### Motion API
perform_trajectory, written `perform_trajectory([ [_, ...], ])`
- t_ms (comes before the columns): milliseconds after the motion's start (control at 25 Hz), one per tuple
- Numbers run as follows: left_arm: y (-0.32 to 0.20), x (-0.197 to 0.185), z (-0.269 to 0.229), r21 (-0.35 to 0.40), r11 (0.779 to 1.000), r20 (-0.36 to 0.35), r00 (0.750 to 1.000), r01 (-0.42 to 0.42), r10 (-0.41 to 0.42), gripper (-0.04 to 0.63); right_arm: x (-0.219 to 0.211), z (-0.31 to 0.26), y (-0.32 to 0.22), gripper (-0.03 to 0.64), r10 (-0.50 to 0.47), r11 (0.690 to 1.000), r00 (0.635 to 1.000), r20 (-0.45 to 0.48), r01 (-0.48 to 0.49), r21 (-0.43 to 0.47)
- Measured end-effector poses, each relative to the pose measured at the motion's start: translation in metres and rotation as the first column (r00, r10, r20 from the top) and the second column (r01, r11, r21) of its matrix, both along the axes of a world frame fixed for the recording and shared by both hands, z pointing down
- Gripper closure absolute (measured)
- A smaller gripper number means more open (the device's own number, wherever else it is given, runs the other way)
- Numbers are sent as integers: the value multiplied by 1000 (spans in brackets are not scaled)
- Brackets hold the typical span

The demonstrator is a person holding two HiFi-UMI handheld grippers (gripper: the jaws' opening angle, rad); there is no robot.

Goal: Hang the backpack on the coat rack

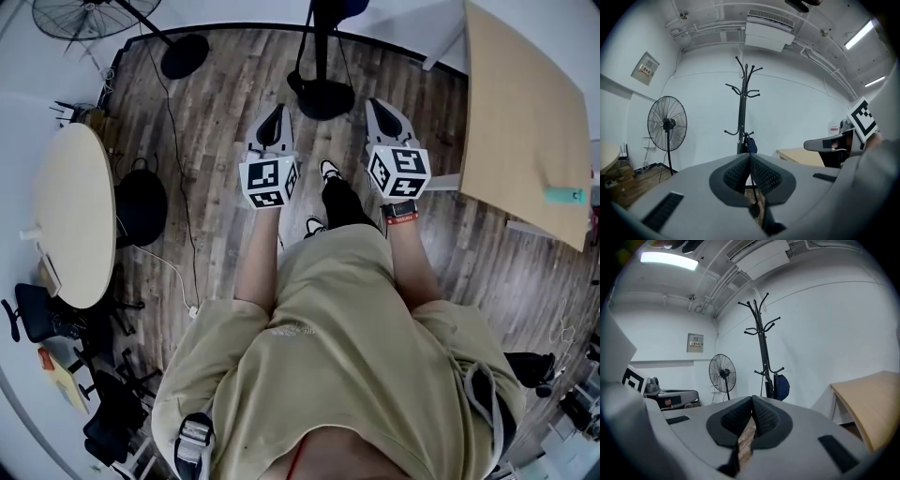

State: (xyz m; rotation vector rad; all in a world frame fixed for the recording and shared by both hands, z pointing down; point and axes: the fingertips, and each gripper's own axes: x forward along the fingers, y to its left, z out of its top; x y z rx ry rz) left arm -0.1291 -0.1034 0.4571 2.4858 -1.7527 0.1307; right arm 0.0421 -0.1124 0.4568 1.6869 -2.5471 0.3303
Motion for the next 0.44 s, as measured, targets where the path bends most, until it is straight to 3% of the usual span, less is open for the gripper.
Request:
perform_trajectory([
  [240, -10, -5, 11, 5, 1000, -32, 999, 1, -1, 572, -10, 11, -17, 601, -13, 999, 1000, -10, 13, -37],
  [440, -38, -22, 31, -45, 999, -75, 997, -6, 2, 572, -22, 23, -48, 601, -17, 997, 1000, 1, 17, -77],
])
